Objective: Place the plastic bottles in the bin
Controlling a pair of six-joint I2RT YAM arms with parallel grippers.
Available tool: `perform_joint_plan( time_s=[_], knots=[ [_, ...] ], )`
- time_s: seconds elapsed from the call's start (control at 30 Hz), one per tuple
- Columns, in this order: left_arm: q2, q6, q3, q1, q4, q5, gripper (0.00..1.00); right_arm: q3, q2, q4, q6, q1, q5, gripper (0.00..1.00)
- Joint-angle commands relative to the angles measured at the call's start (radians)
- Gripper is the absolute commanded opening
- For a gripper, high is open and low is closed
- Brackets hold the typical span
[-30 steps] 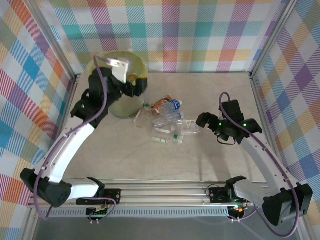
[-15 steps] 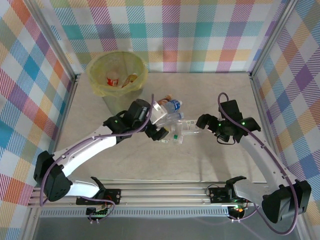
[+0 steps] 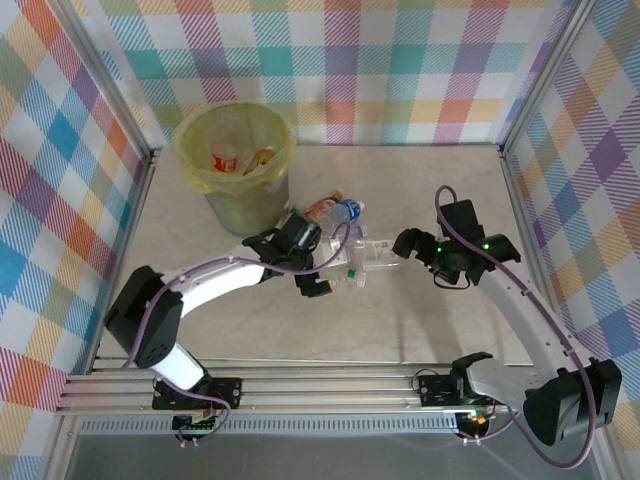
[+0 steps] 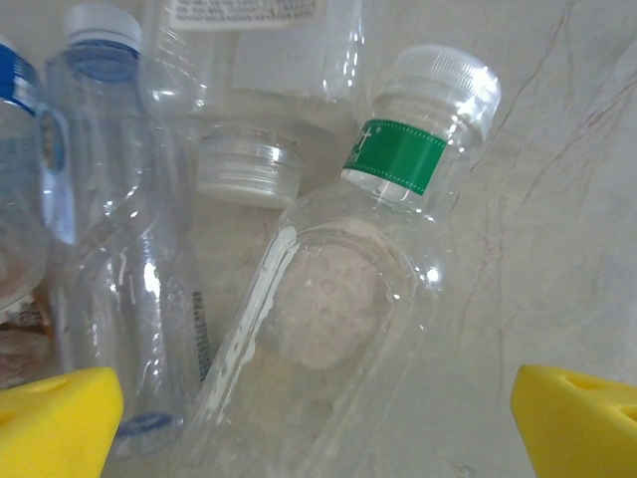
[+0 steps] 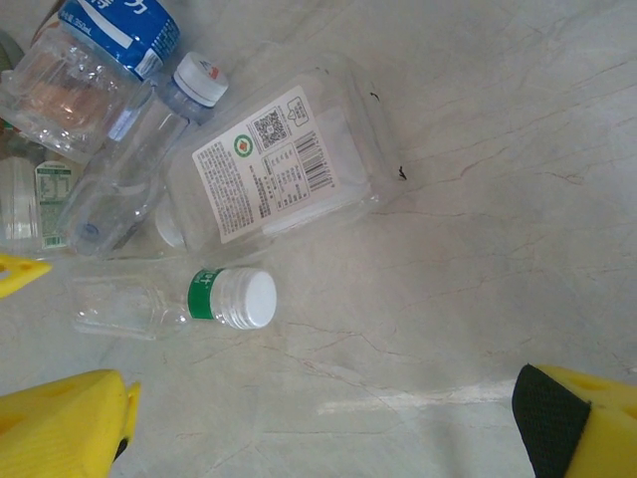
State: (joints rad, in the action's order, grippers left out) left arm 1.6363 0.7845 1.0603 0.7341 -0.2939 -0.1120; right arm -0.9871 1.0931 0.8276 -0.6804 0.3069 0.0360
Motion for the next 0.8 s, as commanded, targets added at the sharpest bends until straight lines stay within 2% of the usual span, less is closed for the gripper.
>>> perform_joint_plan(
  time_s=[0.0, 0.3, 0.5, 0.77],
  knots=[
    [0.034, 0.069, 0.036, -0.007, 0.074, -0.008, 1.00, 0.011, -0.019, 0.021, -0.006, -0.004, -0.014, 1.00],
    [0.129, 0.080, 0.088, -0.008, 0.033, 0.010, 1.00, 0.018, -0.010, 0.001, -0.007, -0.004, -0.008, 1.00],
    [0.141, 0.084, 0.079, -0.008, 0.024, 0.001, 0.98, 0.019, 0.002, -0.003, -0.004, -0.003, -0.005, 1.00],
    [0.145, 0.078, 0.067, -0.007, -0.068, 0.005, 0.94, 0.018, 0.001, -0.001, -0.002, -0.005, -0.002, 1.00]
  ],
)
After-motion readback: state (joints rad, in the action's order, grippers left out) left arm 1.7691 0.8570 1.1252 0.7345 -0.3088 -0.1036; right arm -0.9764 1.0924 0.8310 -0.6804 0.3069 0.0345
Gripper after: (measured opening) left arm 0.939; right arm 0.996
